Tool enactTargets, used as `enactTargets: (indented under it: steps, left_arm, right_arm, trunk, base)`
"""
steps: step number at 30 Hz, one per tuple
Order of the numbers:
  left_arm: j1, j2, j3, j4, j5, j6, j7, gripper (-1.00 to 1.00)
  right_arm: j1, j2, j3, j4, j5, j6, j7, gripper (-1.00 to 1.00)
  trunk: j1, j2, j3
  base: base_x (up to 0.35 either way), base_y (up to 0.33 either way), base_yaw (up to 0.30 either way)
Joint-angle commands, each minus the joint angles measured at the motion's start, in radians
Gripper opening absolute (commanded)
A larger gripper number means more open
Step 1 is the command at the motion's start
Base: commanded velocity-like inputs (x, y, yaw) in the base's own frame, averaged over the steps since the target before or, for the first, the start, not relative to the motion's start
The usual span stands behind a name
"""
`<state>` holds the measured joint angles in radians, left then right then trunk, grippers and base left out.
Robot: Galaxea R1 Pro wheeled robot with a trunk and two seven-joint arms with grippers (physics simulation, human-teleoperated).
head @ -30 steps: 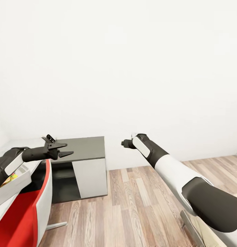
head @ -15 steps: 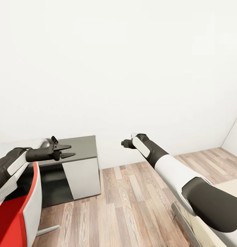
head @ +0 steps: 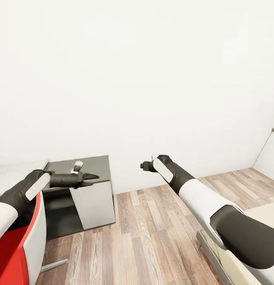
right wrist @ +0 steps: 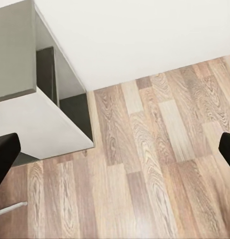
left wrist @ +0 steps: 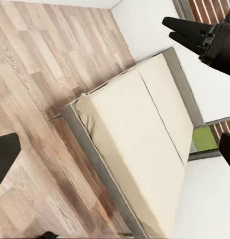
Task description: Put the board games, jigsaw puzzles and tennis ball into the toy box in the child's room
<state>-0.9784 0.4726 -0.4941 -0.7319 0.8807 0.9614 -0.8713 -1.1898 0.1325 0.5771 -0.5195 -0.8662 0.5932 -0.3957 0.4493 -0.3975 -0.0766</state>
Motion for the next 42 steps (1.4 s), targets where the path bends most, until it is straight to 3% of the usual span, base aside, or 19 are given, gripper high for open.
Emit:
enactTargets:
  steps: [1,4,7,8,10,11,15,21,28,32,38,42]
  left_arm:
    - [-0.002,-0.020,0.001,0.000,0.005,0.000,0.074,1.00]
    - [-0.002,-0.069,0.007,0.000,0.006,-0.022,0.217,1.00]
    - [-0.002,-0.145,0.008,0.012,0.008,-0.059,0.413,1.00]
    - [-0.002,-0.158,0.008,0.019,0.008,-0.063,0.444,1.00]
    - [-0.002,-0.215,0.008,0.062,0.006,-0.082,0.560,1.00]
    - [-0.002,-0.230,0.008,0.075,0.006,-0.090,0.586,1.00]
    - [-0.002,-0.341,0.004,0.188,0.003,-0.185,0.787,1.00]
    - [-0.002,-0.422,0.000,0.295,0.002,-0.275,0.982,1.00]
    - [-0.002,-0.476,-0.008,0.440,-0.001,-0.411,1.057,1.00]
    - [-0.001,-0.503,-0.042,0.516,-0.014,-0.494,1.064,1.00]
    - [0.014,-0.522,-0.060,0.594,-0.029,-0.608,1.066,1.00]
    - [0.055,-0.530,-0.062,0.630,-0.034,-0.682,1.066,1.00]
  right_arm:
    - [0.002,0.000,0.007,-0.002,-0.009,0.000,-0.009,1.00]
    - [0.013,0.002,0.007,-0.002,-0.008,0.000,-0.010,1.00]
    - [0.028,0.001,0.007,-0.002,-0.007,-0.002,-0.009,1.00]
    - [0.029,0.000,0.007,-0.002,-0.007,-0.002,-0.009,1.00]
    - [0.034,0.000,0.007,-0.002,-0.007,-0.002,-0.009,1.00]
    - [0.035,0.000,0.007,-0.002,-0.007,-0.002,-0.009,1.00]
    - [0.060,-0.001,0.007,-0.002,-0.007,-0.003,-0.009,1.00]
    - [0.071,-0.002,0.007,-0.002,-0.005,-0.003,-0.009,1.00]
    - [0.094,-0.002,0.009,0.002,-0.005,-0.025,-0.009,1.00]
    - [0.122,-0.002,0.012,0.006,-0.005,-0.052,-0.009,1.00]
    - [0.184,-0.002,0.014,0.006,-0.003,-0.077,-0.010,1.00]
    - [0.237,-0.002,0.015,0.010,-0.002,-0.116,-0.009,1.00]
  trunk:
    - [0.001,-0.003,-0.002]
    - [0.001,-0.003,-0.003]
    - [0.001,-0.003,-0.003]
    - [0.001,-0.003,-0.003]
    - [0.001,-0.003,-0.003]
    - [0.001,-0.003,-0.003]
    - [0.001,-0.003,-0.003]
    - [0.001,-0.003,-0.003]
    - [0.001,-0.003,-0.003]
    - [0.001,-0.003,-0.003]
    - [0.001,-0.003,-0.003]
    - [0.001,-0.003,-0.003]
  base:
    - [0.000,0.000,0.000]
    - [0.000,0.000,0.000]
    - [0.000,0.000,0.000]
    - [0.000,0.000,0.000]
    - [0.000,0.000,0.000]
    - [0.000,0.000,0.000]
    - [0.000,0.000,0.000]
    - [0.000,0.000,0.000]
    - [0.000,0.000,0.000]
    - [0.000,0.000,0.000]
    - [0.000,0.000,0.000]
    - [0.000,0.000,0.000]
